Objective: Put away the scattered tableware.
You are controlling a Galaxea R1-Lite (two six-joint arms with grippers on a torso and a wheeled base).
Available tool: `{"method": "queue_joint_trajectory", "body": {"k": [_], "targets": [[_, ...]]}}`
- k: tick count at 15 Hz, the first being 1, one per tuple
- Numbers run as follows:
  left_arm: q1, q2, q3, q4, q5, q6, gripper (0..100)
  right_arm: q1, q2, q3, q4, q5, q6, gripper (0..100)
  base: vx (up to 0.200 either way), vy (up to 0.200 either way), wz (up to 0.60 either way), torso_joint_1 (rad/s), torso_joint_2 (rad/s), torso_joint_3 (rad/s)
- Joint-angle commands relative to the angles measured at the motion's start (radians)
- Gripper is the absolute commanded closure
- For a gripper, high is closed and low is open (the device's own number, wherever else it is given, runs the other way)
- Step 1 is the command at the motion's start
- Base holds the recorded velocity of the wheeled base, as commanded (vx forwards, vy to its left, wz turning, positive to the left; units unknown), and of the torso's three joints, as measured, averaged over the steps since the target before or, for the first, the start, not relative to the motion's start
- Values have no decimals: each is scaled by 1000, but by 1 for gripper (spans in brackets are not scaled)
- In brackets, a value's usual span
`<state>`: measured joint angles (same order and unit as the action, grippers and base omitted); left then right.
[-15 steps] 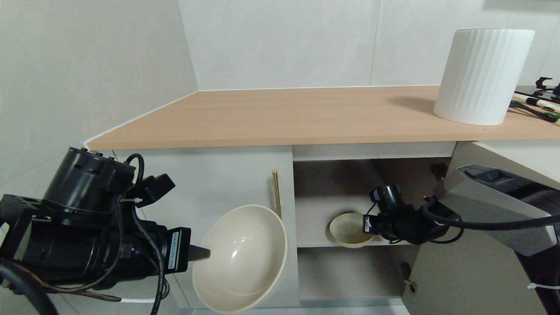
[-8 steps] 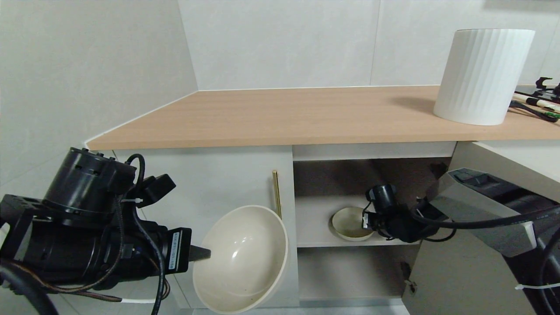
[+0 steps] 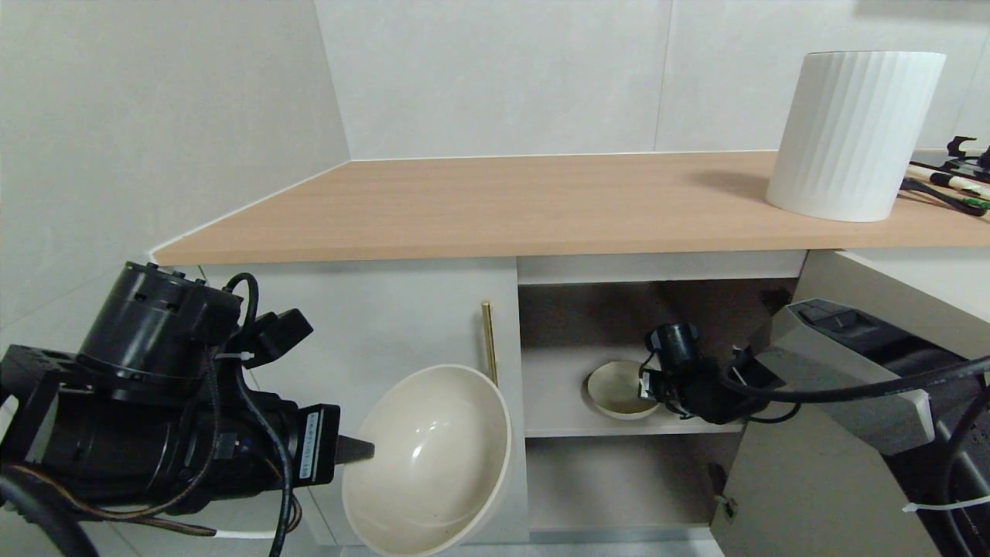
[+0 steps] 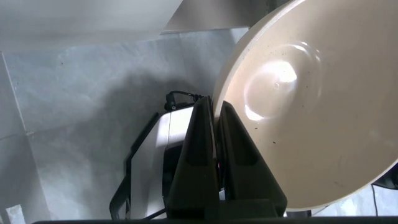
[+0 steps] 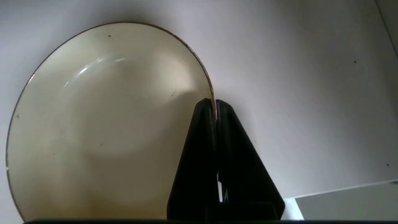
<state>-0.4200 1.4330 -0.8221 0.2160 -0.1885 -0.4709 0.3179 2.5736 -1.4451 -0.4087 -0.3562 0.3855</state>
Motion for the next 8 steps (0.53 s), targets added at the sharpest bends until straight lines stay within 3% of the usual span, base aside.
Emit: {"method": "queue_joint_trajectory", "body": {"k": [1, 4, 5, 8], "targets": [[0, 1, 0, 0, 0, 0, 100, 0, 0, -1, -1, 0, -1, 100, 0, 0, 0, 0, 0, 0], [0, 3, 0, 2, -3, 0, 100, -2, 2, -11, -1, -12, -1, 100, 0, 0, 0, 0, 0, 0], [0, 3, 0, 2, -3, 0, 100, -2, 3, -12, -1, -10, -1, 0, 0, 0, 0, 0, 0, 0], [0, 3, 0, 0, -3, 0, 100, -8, 2, -17, -1, -12, 1, 0, 0, 0, 0, 0, 0, 0]]}}
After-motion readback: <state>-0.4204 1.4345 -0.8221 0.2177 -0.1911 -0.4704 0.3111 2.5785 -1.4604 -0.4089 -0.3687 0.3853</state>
